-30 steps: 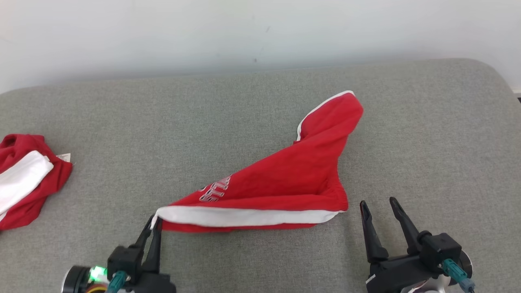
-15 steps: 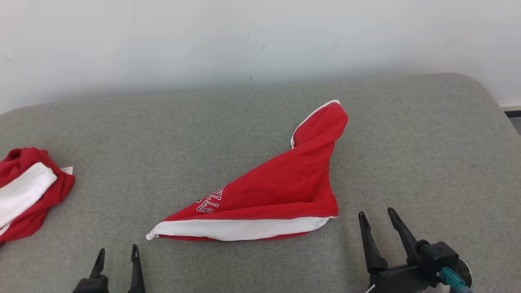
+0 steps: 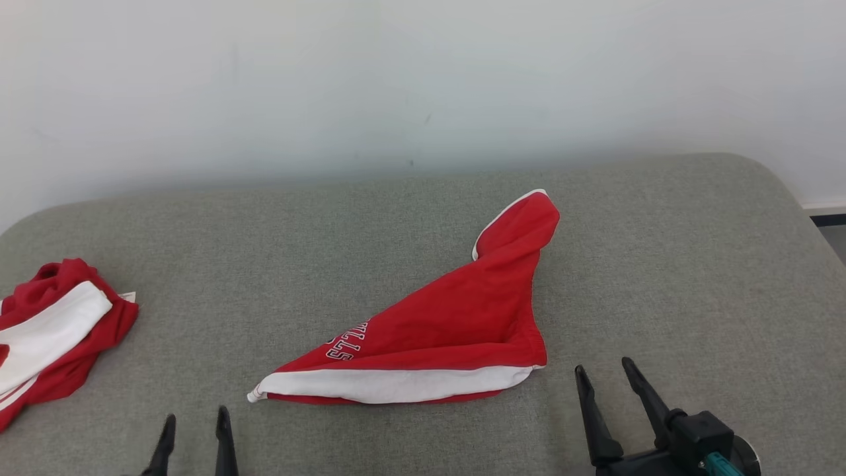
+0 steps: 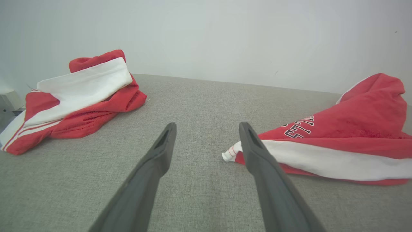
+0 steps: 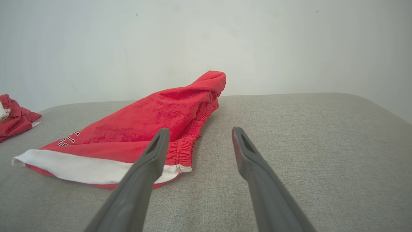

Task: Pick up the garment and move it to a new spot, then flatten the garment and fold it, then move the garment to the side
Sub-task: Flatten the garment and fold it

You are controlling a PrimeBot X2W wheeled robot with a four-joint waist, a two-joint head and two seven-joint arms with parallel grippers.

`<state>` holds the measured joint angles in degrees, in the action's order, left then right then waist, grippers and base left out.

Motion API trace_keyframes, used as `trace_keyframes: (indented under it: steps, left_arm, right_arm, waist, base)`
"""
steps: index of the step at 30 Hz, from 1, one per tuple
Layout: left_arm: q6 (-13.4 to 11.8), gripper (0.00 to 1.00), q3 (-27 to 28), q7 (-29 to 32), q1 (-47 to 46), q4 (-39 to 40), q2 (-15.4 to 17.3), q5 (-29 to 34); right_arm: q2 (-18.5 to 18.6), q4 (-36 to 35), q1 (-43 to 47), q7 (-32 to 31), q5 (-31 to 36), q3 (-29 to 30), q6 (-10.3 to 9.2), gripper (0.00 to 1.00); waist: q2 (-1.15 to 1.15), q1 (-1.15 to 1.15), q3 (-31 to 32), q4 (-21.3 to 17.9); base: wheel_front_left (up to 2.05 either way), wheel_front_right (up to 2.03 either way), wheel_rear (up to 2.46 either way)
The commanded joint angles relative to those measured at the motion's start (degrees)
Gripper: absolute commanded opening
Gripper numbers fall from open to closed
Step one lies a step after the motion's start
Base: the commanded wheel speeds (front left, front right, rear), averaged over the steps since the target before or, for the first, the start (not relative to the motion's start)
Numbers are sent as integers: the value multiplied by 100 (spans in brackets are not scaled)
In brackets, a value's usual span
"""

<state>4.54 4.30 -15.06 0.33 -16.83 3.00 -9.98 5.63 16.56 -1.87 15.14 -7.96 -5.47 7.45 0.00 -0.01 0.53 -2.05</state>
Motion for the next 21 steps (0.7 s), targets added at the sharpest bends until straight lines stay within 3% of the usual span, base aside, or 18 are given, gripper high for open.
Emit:
trace_keyframes:
  steps: [1, 14, 21]
  left_arm:
    - [16, 100, -45, -18, 128, -27, -14, -37]
    - [-19, 100, -454, -19, 68, 27, -15, -147]
    - [-115, 100, -838, -18, -282, 135, -12, -272]
  right_arm:
    - [0, 28, 92, 0, 32, -35, 7, 100]
    - [82, 143, 46, 0, -57, -65, 7, 100]
    - [268, 239, -238, 0, -33, -89, 7, 100]
  waist:
    - [0, 1, 45, 25]
    - [0, 1, -168, 140]
    - [0, 1, -753, 370]
  base:
    - [0, 0, 0]
    - [0, 0, 0]
    - [0, 0, 0]
